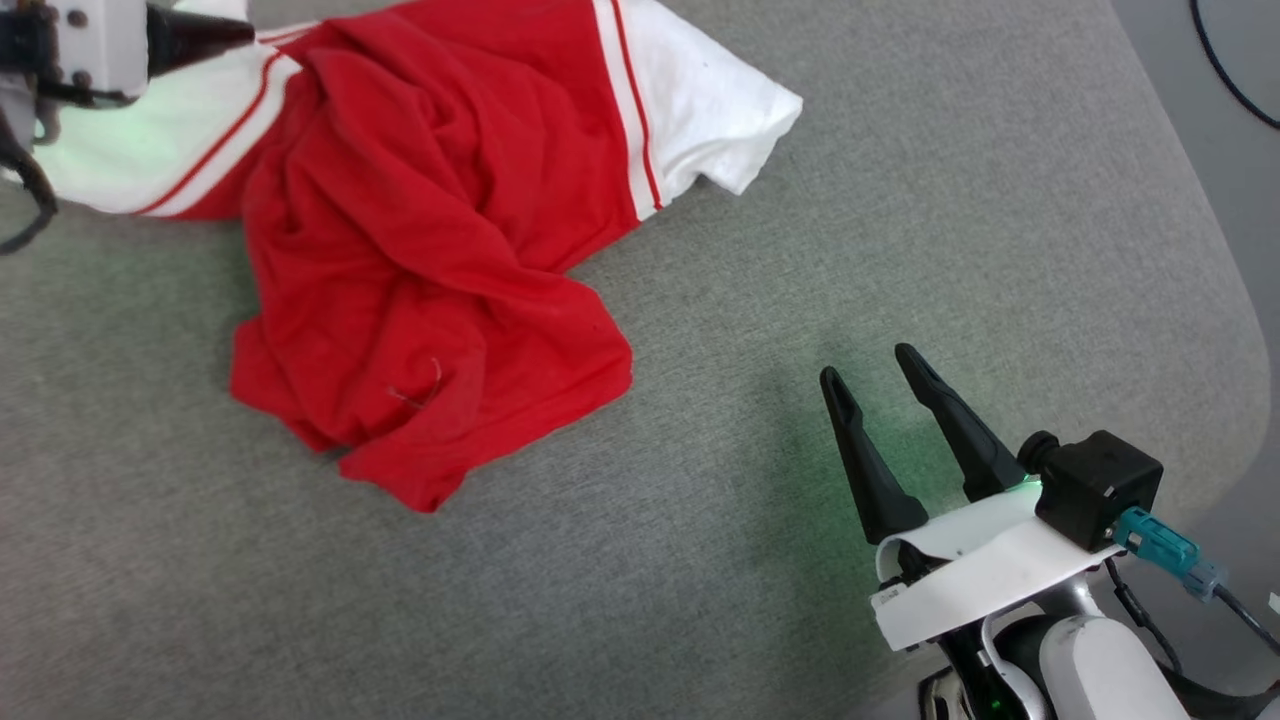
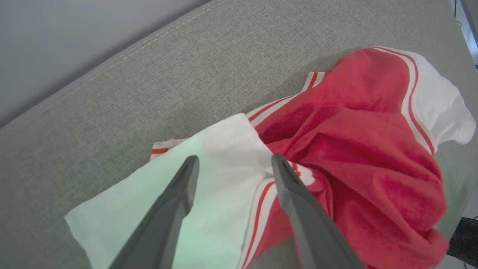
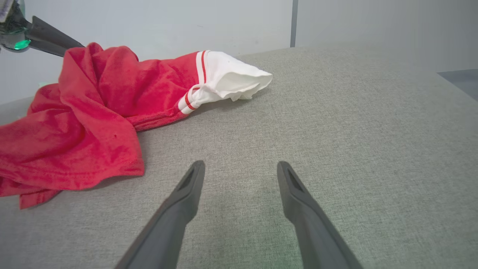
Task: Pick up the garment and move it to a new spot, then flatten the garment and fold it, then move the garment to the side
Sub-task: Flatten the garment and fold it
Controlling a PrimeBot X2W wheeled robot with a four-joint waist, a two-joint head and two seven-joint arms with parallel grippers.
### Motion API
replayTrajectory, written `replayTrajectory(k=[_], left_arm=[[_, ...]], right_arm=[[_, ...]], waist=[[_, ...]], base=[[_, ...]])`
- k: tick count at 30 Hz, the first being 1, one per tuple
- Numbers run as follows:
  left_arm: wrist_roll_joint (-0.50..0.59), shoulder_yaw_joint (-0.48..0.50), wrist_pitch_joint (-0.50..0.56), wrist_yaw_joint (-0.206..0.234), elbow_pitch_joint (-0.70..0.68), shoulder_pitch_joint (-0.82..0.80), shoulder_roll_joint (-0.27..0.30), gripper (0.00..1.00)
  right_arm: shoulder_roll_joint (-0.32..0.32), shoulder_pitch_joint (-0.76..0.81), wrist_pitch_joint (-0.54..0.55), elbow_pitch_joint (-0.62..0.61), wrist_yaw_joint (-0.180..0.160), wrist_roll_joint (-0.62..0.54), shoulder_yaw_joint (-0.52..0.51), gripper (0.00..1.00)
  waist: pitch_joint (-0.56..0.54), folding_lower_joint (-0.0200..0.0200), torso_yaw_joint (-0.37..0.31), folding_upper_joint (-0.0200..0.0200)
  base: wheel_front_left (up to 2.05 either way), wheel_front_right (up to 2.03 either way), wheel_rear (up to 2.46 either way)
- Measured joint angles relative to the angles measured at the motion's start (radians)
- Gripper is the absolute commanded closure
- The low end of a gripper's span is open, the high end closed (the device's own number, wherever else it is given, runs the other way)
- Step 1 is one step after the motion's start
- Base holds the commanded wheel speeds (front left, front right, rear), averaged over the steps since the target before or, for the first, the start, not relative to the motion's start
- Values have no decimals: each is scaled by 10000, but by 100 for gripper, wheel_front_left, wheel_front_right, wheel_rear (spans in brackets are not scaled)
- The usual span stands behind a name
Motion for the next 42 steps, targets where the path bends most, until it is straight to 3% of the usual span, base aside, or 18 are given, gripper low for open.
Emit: replayTrajectory(k=[13, 21, 22, 24, 26, 31, 36, 39, 42], left_arm=[[-109, -249, 407, 0, 548, -505, -487, 0], [65, -746, 669, 0, 594, -489, -430, 0], [29, -738, 694, 0, 639, -490, -433, 11], [-17, -759, 756, 0, 660, -490, -439, 68], [-25, -780, 723, 0, 648, -493, -445, 100], [-326, -629, 359, 0, 631, -482, -671, 100], [-1049, -111, -683, 0, 163, -122, -1012, 100], [-1467, 86, -1313, 0, -564, 415, -872, 100], [-1707, 215, -1914, 0, -1411, 1051, -343, 100]], right_arm=[[4, -162, -100, 92, 0, 113, 238, 0], [8, -239, -102, 35, 0, 169, 351, 0], [8, -240, -102, 35, 0, 169, 347, 0], [6, -256, -104, 27, 0, 167, 343, 0], [8, -272, -102, 4, 0, 157, 345, 0], [10, -288, 8, -56, 0, -38, 173, 0], [17, -296, 376, -343, 0, -474, -359, 0], [15, -311, 740, -523, 0, -756, -639, 0], [25, -346, 1114, -681, 0, -972, -723, 0]], waist=[[308, 0, -207, 0], [381, 0, -212, 0], [380, -1, -211, 0], [366, 0, -199, 0], [346, 0, -167, 0], [261, -1, 61, 0], [96, 0, 612, 0], [-71, 0, 1062, 0], [-286, 0, 1536, 0]], base=[[0, 0, 0], [0, 0, 0], [0, 0, 0], [0, 0, 0], [0, 0, 0], [0, 0, 0], [0, 0, 0], [0, 0, 0], [0, 0, 0]])
